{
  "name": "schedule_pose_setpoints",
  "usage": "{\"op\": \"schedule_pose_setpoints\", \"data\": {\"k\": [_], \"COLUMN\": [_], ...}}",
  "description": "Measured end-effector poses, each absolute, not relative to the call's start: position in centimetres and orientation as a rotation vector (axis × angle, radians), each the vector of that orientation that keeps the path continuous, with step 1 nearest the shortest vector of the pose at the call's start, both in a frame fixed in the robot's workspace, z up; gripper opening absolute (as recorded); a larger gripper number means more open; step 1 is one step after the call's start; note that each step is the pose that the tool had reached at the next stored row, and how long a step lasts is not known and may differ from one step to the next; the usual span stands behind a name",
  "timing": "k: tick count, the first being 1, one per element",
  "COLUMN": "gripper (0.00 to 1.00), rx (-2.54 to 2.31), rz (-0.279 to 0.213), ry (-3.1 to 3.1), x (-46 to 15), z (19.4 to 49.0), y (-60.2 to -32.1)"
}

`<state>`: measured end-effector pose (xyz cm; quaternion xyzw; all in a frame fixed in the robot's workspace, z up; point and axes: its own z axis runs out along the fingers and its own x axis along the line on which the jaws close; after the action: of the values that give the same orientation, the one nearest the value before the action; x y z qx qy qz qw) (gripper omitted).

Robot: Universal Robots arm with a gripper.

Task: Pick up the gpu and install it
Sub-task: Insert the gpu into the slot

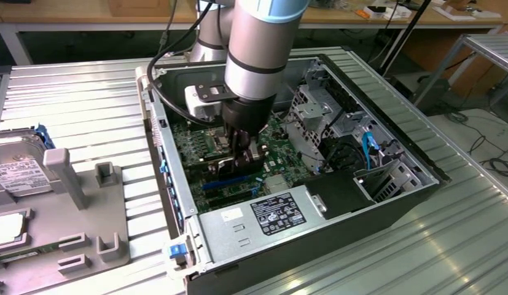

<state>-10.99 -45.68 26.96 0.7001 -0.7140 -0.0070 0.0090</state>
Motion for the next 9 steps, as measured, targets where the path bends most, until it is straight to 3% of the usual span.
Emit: {"op": "schedule_pose_setpoints", "data": {"k": [9], "gripper": [0.27], "rx": [2.191], "rz": [-0.016], "ry": [-2.235], "x": [-11.08], "z": [26.45], "y": [-45.68]}}
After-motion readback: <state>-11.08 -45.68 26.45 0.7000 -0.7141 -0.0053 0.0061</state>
